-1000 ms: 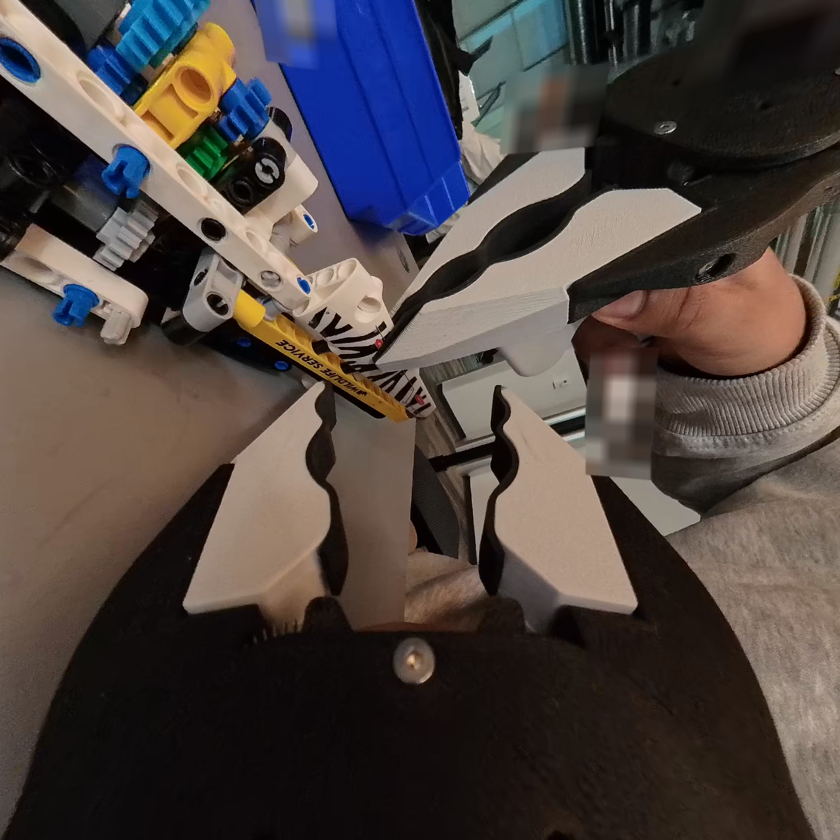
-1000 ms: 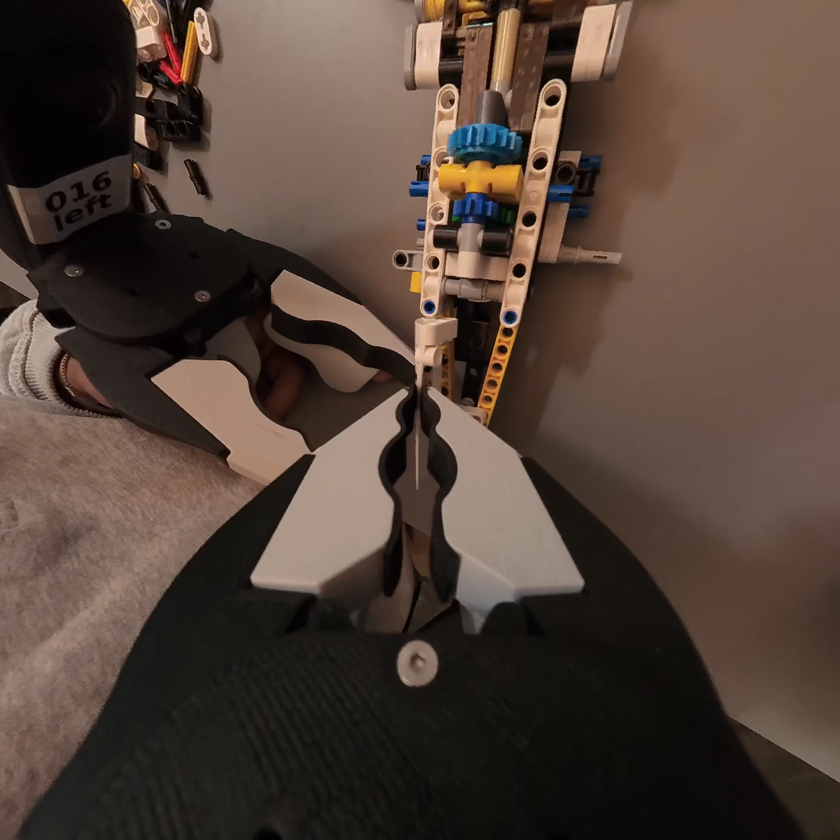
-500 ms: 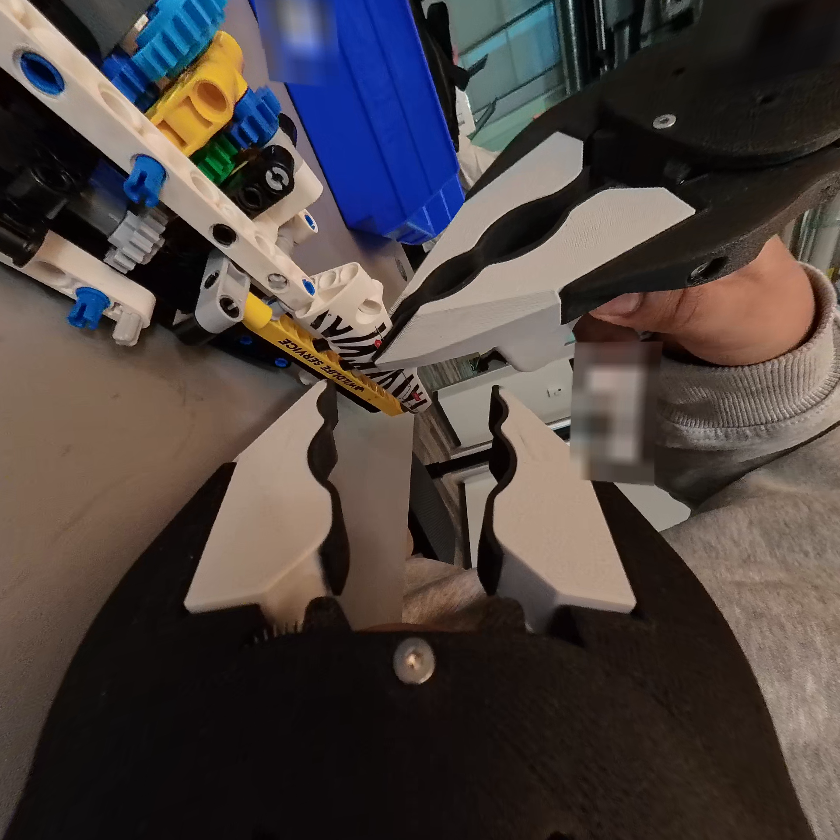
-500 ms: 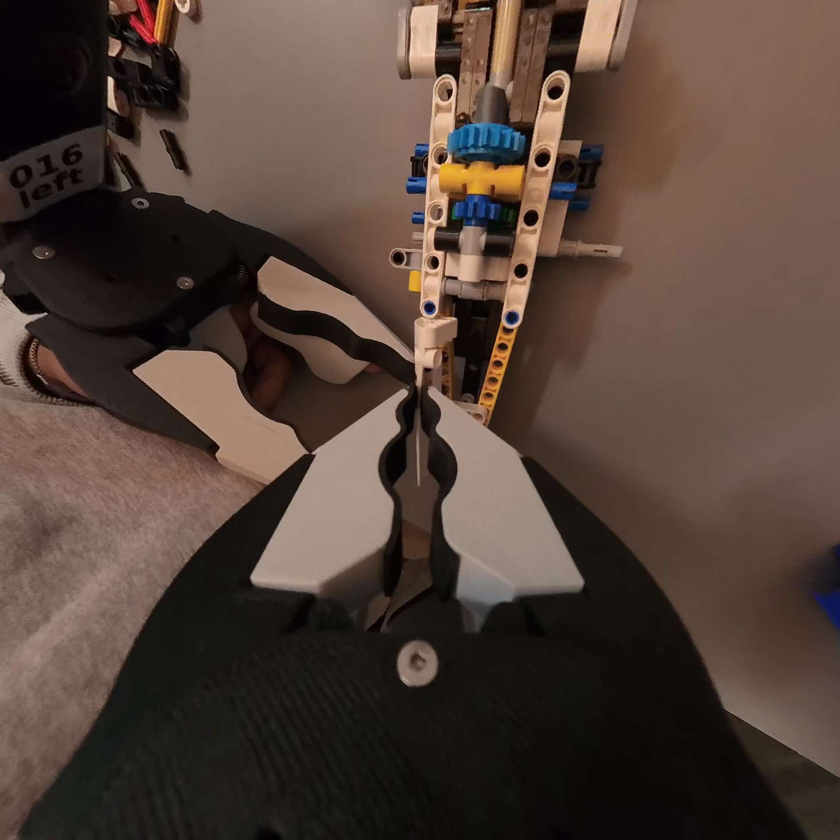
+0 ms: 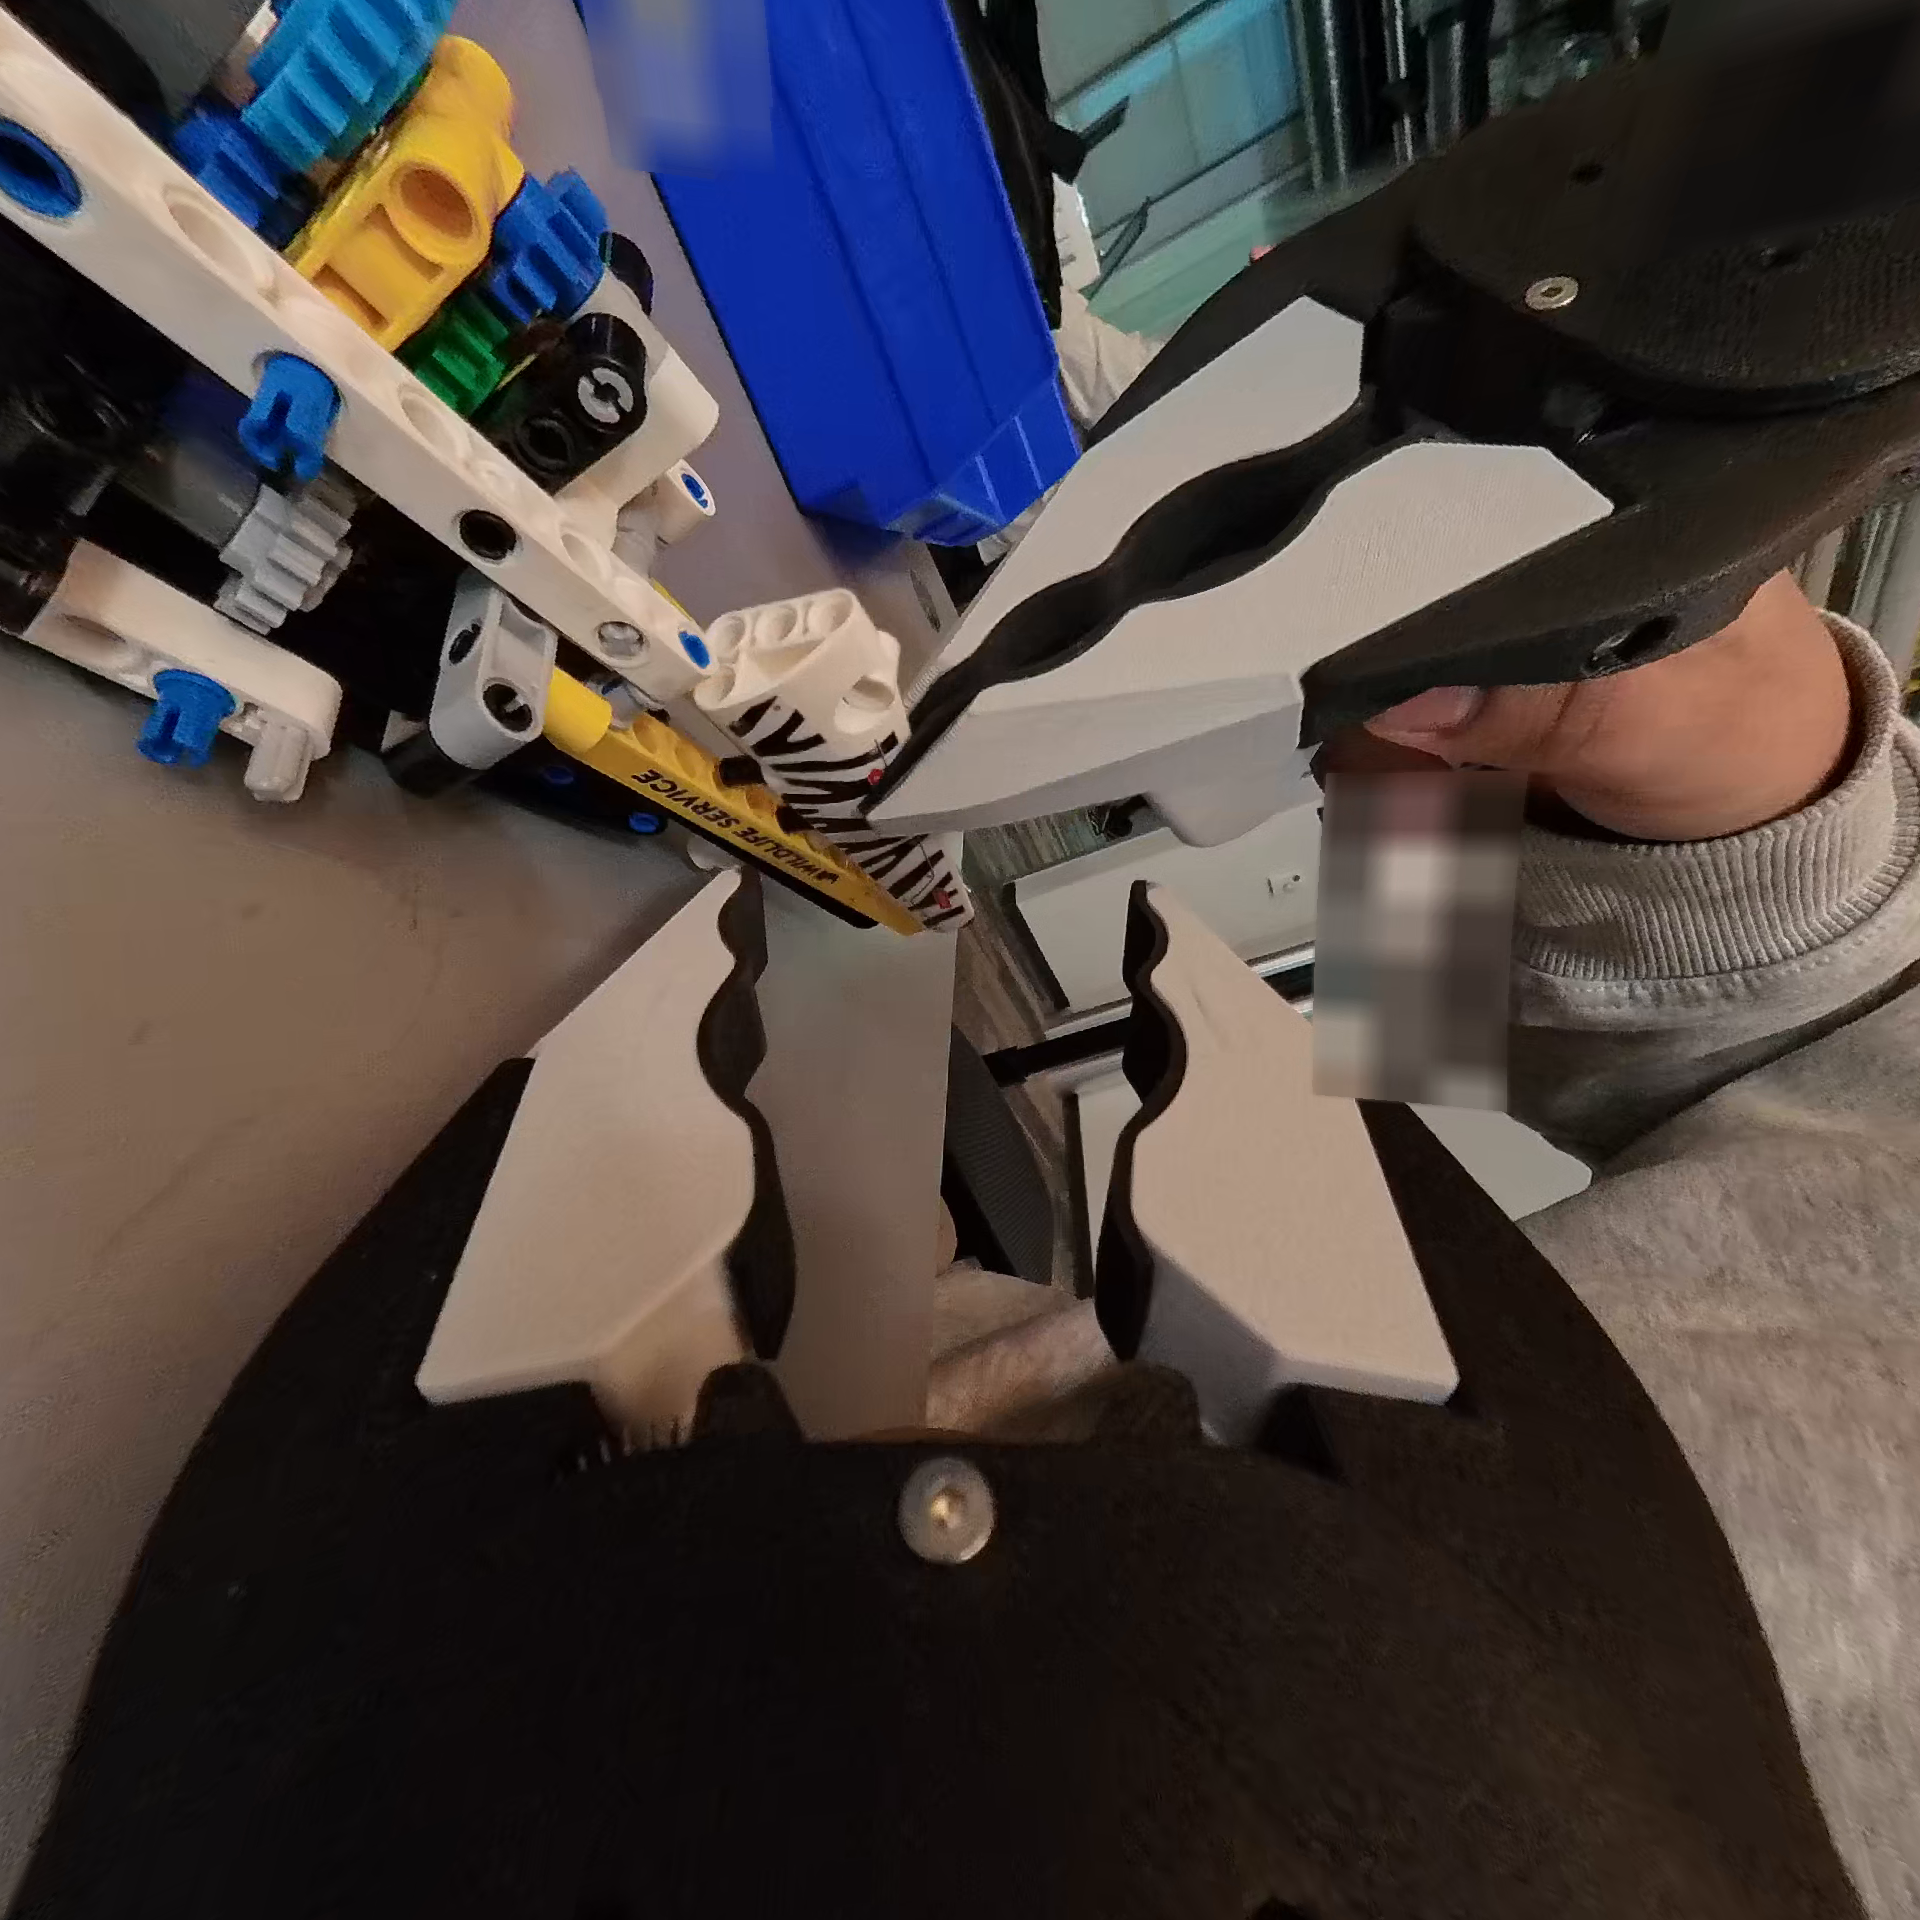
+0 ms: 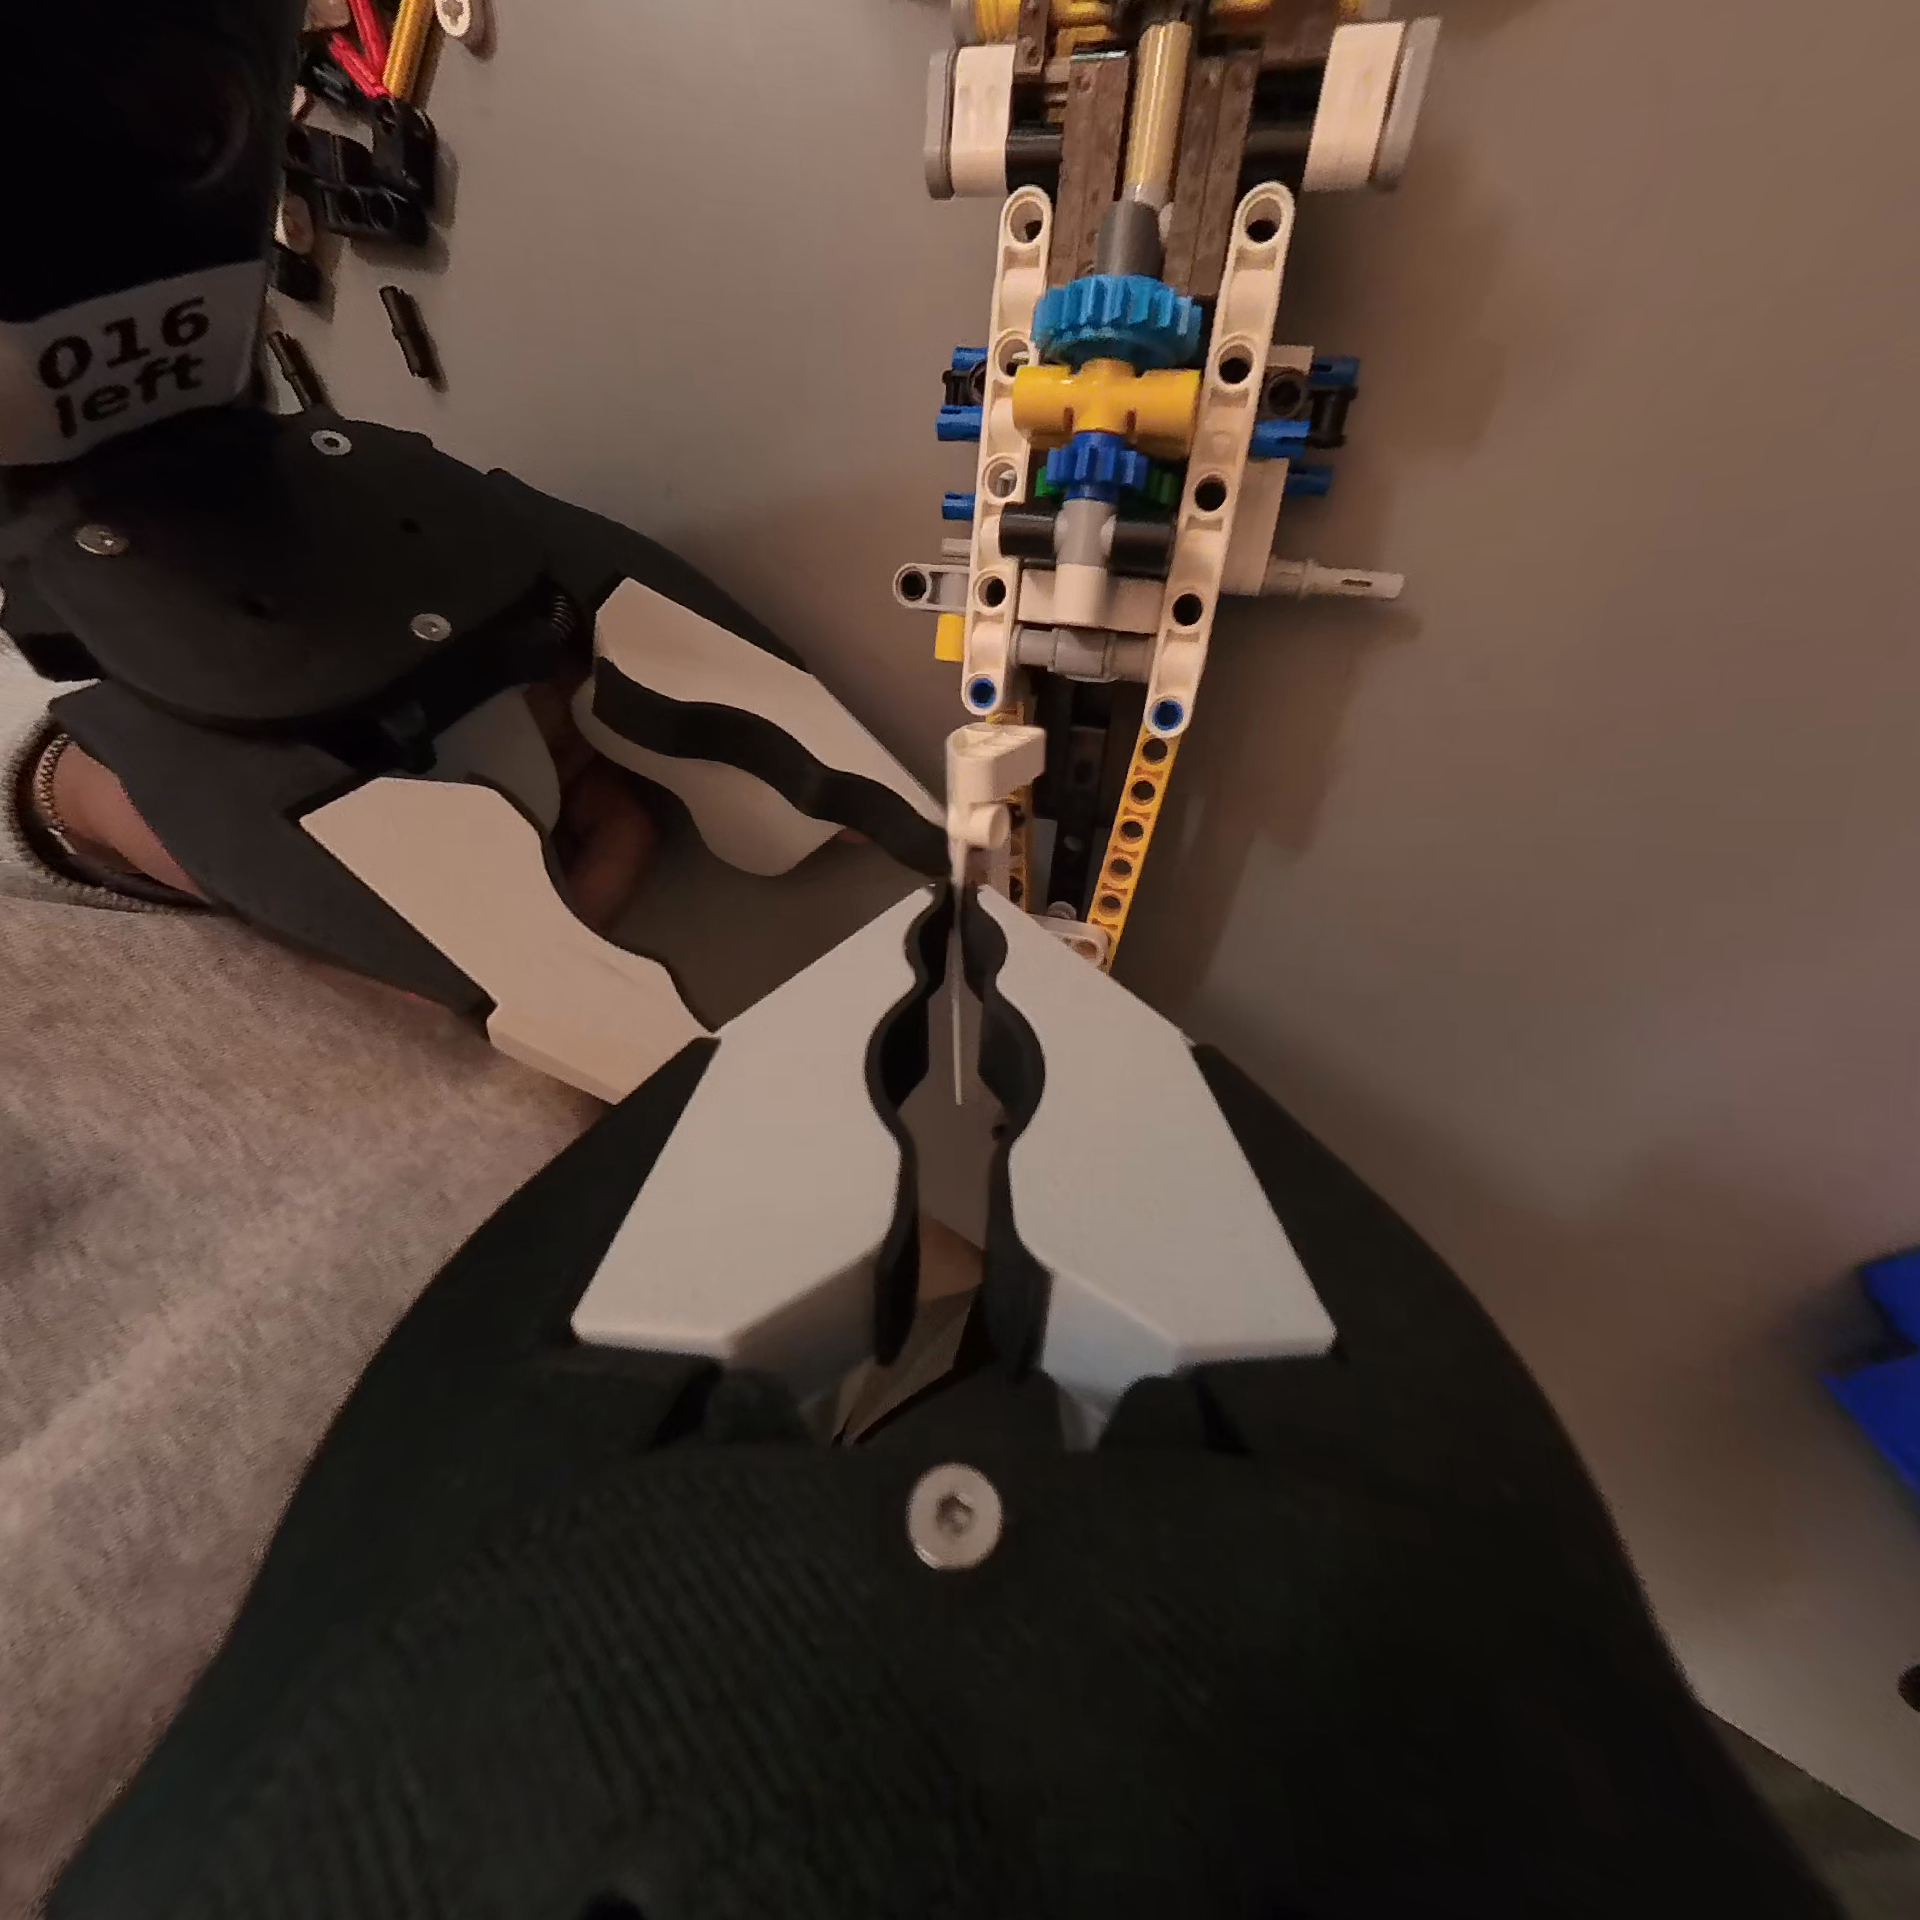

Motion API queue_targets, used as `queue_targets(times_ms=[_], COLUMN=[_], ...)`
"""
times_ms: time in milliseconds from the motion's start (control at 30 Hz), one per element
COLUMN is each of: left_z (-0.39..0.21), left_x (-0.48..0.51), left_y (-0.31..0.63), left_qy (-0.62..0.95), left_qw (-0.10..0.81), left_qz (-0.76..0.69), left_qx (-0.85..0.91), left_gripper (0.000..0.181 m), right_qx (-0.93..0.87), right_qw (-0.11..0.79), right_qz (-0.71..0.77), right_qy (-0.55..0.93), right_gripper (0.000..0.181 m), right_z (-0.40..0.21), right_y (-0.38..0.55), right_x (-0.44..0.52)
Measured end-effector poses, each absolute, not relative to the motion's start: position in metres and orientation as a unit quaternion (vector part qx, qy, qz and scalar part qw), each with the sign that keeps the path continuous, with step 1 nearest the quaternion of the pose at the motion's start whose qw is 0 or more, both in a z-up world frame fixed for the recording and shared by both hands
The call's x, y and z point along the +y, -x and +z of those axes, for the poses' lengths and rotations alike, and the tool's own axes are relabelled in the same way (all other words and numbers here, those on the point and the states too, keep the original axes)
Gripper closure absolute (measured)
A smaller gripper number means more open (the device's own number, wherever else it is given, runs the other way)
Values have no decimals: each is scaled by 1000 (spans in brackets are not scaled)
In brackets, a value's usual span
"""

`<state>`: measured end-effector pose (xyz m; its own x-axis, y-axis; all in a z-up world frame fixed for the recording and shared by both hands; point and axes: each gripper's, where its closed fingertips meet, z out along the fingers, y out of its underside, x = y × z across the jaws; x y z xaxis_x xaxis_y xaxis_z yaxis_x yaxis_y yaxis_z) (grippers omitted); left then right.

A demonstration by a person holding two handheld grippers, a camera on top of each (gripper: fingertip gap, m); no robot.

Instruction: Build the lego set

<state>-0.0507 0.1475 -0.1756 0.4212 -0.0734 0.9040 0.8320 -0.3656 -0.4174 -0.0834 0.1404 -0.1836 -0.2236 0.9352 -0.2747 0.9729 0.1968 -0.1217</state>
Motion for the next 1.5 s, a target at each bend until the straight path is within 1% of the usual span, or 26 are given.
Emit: queue_targets(times_ms=[200, 467, 700, 1500], left_z=[-176, -179, -180, -180], left_x=[150, 153, 154, 154], left_y=[53, 54, 55, 53], left_qy=[685, 696, 694, 691], left_qw=[494, 493, 494, 497], left_qz=[-455, -438, -437, -439], left_qx=[-281, -284, -288, -287], left_gripper=[113, 112, 111, 111], right_qx=[775, 789, 791, 786], right_qw=[88, 154, 182, 211], right_qz=[-140, -123, -117, -124], right_qy=[-610, -581, -572, -568], right_gripper=[181, 181, 181, 181], right_z=[-184, -184, -184, -185], right_y=[83, 84, 86, 87], right_x=[142, 141, 142, 142])
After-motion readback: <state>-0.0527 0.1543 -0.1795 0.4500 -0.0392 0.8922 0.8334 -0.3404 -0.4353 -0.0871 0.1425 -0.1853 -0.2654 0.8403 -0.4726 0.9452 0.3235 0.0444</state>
